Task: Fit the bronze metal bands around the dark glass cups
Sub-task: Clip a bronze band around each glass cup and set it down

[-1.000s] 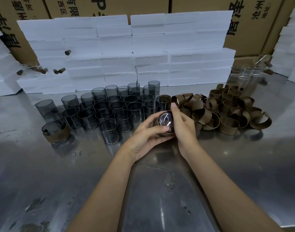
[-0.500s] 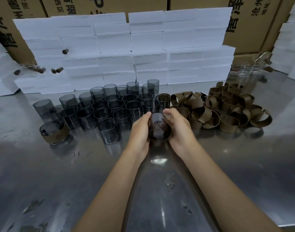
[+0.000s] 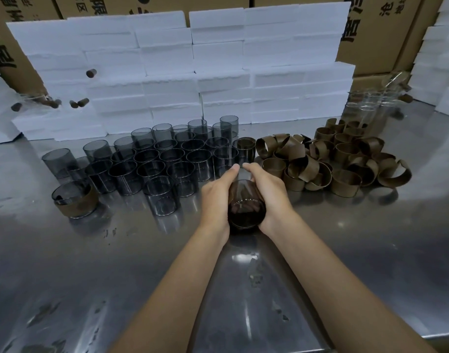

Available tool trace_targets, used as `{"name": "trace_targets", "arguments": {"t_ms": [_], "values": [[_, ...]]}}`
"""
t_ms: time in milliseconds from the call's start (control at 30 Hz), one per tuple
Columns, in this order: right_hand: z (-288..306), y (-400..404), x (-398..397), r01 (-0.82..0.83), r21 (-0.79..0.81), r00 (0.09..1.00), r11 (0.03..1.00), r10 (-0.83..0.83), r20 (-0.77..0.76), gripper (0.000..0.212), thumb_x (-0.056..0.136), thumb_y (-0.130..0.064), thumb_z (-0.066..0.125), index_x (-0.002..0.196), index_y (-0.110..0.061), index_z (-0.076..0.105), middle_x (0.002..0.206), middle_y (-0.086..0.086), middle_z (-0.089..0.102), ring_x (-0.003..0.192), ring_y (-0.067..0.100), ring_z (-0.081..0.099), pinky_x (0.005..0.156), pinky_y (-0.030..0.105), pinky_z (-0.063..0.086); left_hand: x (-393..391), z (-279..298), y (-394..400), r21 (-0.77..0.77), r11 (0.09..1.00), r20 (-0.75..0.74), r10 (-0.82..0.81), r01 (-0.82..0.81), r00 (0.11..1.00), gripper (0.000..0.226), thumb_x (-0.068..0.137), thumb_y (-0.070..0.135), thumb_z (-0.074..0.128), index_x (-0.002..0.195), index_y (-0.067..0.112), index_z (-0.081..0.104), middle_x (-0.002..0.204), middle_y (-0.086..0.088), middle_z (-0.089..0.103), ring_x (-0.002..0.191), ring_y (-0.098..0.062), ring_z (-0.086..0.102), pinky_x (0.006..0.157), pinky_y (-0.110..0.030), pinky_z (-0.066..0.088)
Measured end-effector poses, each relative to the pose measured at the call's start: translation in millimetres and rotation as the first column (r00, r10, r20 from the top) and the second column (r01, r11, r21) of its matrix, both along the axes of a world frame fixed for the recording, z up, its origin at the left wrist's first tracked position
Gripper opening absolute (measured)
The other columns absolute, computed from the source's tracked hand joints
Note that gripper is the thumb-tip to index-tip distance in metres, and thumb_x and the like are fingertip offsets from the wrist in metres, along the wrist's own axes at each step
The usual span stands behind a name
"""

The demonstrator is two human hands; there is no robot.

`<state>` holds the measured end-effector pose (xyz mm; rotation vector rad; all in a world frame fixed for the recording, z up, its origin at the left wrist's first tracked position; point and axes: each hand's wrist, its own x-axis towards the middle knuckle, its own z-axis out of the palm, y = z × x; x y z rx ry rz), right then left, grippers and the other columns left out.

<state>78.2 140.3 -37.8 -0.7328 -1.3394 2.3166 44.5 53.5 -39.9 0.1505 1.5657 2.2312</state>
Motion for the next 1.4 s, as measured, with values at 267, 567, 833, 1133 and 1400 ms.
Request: {"name": "trace_targets", "arguments": {"t_ms": [267, 567, 833, 1133, 1400], "values": [[6.2, -5.6, 3.8, -0.034, -0.059, 0.999, 0.998, 0.034, 0.001, 0.016, 0.092, -0.018, 0.072, 0.101, -0.005, 0.071, 0.087, 0.017, 0.071, 0.080, 0.031, 0.072, 0.074, 0.040, 0.062, 1.4, 1.2, -1.6, 0.038, 0.999, 0.020, -0.012, 0.011, 1.000, 0.028, 0.091, 0.029, 0.073, 0.066, 0.019, 0.080, 0.078, -0.008, 0.076, 0.071, -0.020, 0.075, 0.060, -0.026, 0.059], [8.6, 1.0, 5.0, 0.058, -0.025, 0.998, 0.998, -0.057, 0.022, 0.016, 0.089, -0.024, 0.074, 0.082, -0.010, 0.072, 0.070, 0.008, 0.071, 0.062, 0.021, 0.070, 0.060, 0.030, 0.057, -2.4, 3.3, -1.6, -0.145, 0.986, -0.090, -0.099, 0.085, 0.991, 0.030, 0.087, 0.049, 0.076, 0.070, 0.024, 0.081, 0.082, -0.004, 0.079, 0.078, -0.019, 0.077, 0.071, -0.028, 0.060], [10.5, 32.6, 9.8, 0.306, 0.151, 0.952, 0.940, -0.301, -0.058, 0.051, 0.098, -0.038, 0.056, 0.051, -0.020, 0.066, 0.063, -0.002, 0.066, 0.069, 0.016, 0.060, 0.069, 0.031, 0.048, 8.9, -0.1, 4.8, -0.232, 0.939, -0.281, -0.314, 0.253, 0.907, 0.056, 0.070, 0.040, 0.086, 0.121, 0.031, 0.066, 0.124, -0.001, 0.068, 0.115, -0.018, 0.067, 0.099, -0.038, 0.055], [3.8, 14.8, 6.5, -0.313, 0.166, 0.925, 0.935, 0.340, -0.171, 0.021, 0.102, -0.033, 0.056, 0.107, -0.016, 0.067, 0.082, -0.009, 0.070, 0.067, 0.000, 0.063, 0.058, 0.018, 0.048, -13.2, 6.7, -16.7, 0.700, 0.701, 0.166, -0.345, 0.136, 0.924, 0.047, 0.089, 0.030, 0.055, 0.125, -0.001, 0.058, 0.125, -0.027, 0.065, 0.107, -0.040, 0.068, 0.083, -0.043, 0.060], [3.2, 16.0, 9.1, -0.366, 0.314, 0.886, 0.876, 0.431, -0.172, 0.046, 0.101, -0.036, 0.056, 0.143, -0.019, 0.057, 0.122, 0.000, 0.068, 0.108, 0.012, 0.060, 0.090, 0.032, 0.046, -17.1, 9.1, -22.2, 0.479, 0.856, 0.087, -0.266, 0.193, 0.960, 0.044, 0.094, 0.046, 0.057, 0.120, 0.011, 0.066, 0.114, -0.009, 0.068, 0.089, -0.020, 0.060, 0.075, -0.031, 0.042]]}}
